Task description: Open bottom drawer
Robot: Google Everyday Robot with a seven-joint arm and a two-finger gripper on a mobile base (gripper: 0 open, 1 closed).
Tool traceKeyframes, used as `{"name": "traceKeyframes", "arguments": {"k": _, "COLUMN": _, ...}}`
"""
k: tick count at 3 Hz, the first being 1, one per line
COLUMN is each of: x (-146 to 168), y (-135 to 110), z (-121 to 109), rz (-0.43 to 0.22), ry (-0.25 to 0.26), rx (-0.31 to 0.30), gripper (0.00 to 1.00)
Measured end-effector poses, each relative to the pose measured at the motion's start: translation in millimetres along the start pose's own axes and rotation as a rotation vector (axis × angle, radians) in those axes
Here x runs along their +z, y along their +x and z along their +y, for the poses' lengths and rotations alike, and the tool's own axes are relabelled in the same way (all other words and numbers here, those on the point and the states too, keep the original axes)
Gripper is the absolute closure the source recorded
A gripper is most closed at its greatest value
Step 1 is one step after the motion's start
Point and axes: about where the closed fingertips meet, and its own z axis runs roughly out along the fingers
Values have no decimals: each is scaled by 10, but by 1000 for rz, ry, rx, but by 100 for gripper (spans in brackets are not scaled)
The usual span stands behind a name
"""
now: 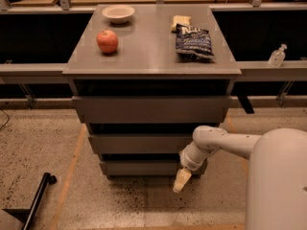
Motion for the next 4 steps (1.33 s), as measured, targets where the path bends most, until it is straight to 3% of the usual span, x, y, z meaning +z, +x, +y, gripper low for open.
{"name": "traceKeyframes", "arguments": {"k": 2, "x": 524, "y": 388, "z": -106, "rz": 72, "ry": -20, "rx": 46, "gripper": 0}}
{"name": "traceKeyframes", "arguments": {"k": 3, "x": 773, "y": 593, "z": -535, "rz": 96, "ry": 12, "rx": 75, "gripper": 0}}
{"name": "traceKeyframes", "arguments": {"k": 4, "x": 769, "y": 589, "z": -580, "rz": 95, "ry": 15, "rx": 75, "gripper": 0}}
